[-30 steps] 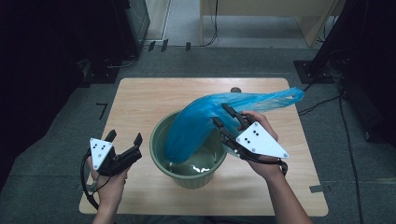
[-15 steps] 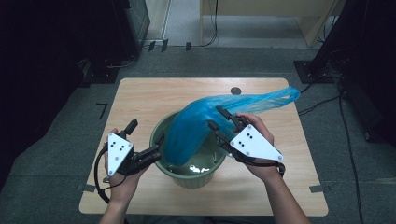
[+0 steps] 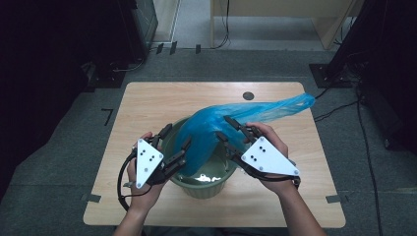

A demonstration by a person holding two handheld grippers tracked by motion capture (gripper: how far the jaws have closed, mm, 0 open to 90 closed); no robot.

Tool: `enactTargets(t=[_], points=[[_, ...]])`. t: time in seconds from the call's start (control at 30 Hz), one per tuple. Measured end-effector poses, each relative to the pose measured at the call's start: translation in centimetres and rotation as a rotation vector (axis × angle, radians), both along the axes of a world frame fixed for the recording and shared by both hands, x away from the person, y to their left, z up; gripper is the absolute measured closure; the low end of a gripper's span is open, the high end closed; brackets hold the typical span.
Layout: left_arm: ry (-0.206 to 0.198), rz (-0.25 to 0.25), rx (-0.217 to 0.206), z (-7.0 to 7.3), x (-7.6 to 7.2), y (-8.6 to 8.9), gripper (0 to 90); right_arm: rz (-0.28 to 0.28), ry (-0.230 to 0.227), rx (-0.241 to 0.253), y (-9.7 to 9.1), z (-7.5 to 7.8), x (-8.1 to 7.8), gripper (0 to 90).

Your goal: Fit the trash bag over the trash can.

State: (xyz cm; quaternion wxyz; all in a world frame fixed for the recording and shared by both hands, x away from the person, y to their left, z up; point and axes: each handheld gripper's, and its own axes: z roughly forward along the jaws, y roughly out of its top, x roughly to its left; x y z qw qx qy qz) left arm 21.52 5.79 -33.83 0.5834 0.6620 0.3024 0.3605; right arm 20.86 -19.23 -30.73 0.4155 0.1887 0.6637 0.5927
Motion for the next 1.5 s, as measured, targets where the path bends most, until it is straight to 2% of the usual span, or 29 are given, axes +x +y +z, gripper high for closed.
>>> enactTargets(t=[0.03,0.07,0.1,0.13,0.2,0.27,0.4,0.7,0.87,0.93,0.97,1.03,1.1,1.17,1.2,1.23,1.3,1.37,1.4,1.43,1.5], points=[[0.003,-0.007,0.001,-0.1,0.0,0.1,57.4,0.017,-0.004,-0.001,0.2,0.1,-0.2,65.3],[0.005,-0.004,0.007,-0.1,0.0,0.1,57.4,0.017,-0.004,-0.001,0.2,0.1,-0.2,65.3],[0.007,0.001,0.014,-0.3,0.0,0.1,68.5,0.029,-0.004,-0.002,0.4,0.1,-0.4,65.2],[0.014,0.001,0.009,-0.4,0.1,0.2,68.5,0.029,-0.004,-0.002,0.4,0.1,-0.4,65.2],[0.022,0.020,0.021,-0.6,0.1,0.4,79.5,0.034,-0.008,-0.008,0.5,0.1,-0.6,64.8],[0.030,0.016,0.015,-0.6,0.2,0.7,89.8,0.037,-0.011,-0.018,0.6,0.2,-0.7,64.1],[0.062,0.033,-0.020,-0.9,0.7,1.7,90.0,0.033,-0.012,-0.023,0.5,0.2,-0.8,63.6],[0.141,0.096,-0.057,-2.6,1.7,4.1,90.0,0.008,-0.014,0.020,-1.0,0.7,-1.0,62.2],[0.152,0.120,-0.073,-3.3,1.7,5.7,90.0,-0.012,-0.009,0.052,-2.4,0.8,-1.1,61.9],[0.150,0.124,-0.074,-3.6,1.7,6.3,90.0,-0.020,0.019,0.076,-3.1,0.6,-0.6,61.9],[0.150,0.123,-0.072,-3.8,1.8,6.5,90.0,-0.020,0.019,0.076,-3.1,0.6,-0.6,61.9],[0.155,0.128,-0.075,-4.1,1.9,6.7,90.0,-0.005,0.088,0.112,-3.4,-0.1,0.1,60.3],[0.155,0.129,-0.077,-4.2,1.9,6.8,90.0,0.000,0.131,0.135,-3.5,-0.7,0.6,55.2],[0.154,0.130,-0.075,-4.3,2.0,6.7,90.0,-0.004,0.143,0.150,-3.5,-1.0,0.8,53.1],[0.153,0.131,-0.074,-4.3,2.0,6.7,90.0,-0.012,0.165,0.173,-3.5,-1.3,1.1,49.0],[0.155,0.132,-0.073,-4.4,2.0,6.8,90.0,-0.045,0.195,0.209,-3.6,-1.6,1.4,43.9],[0.158,0.136,-0.074,-4.5,2.1,6.8,90.0,-0.054,0.209,0.221,-3.6,-1.6,1.5,41.5],[0.162,0.136,-0.079,-4.6,2.1,6.9,90.0,-0.065,0.256,0.238,-3.7,-1.7,1.9,39.4],[0.166,0.136,-0.081,-4.7,2.2,7.0,90.0,-0.051,0.308,0.244,-3.9,-1.7,2.2,37.3],[0.167,0.140,-0.083,-4.8,2.2,7.1,90.0,-0.051,0.308,0.244,-3.9,-1.7,2.2,37.3],[0.167,0.141,-0.082,-4.8,2.3,7.2,90.0,-0.037,0.367,0.255,-4.2,-2.0,2.6,37.5]])
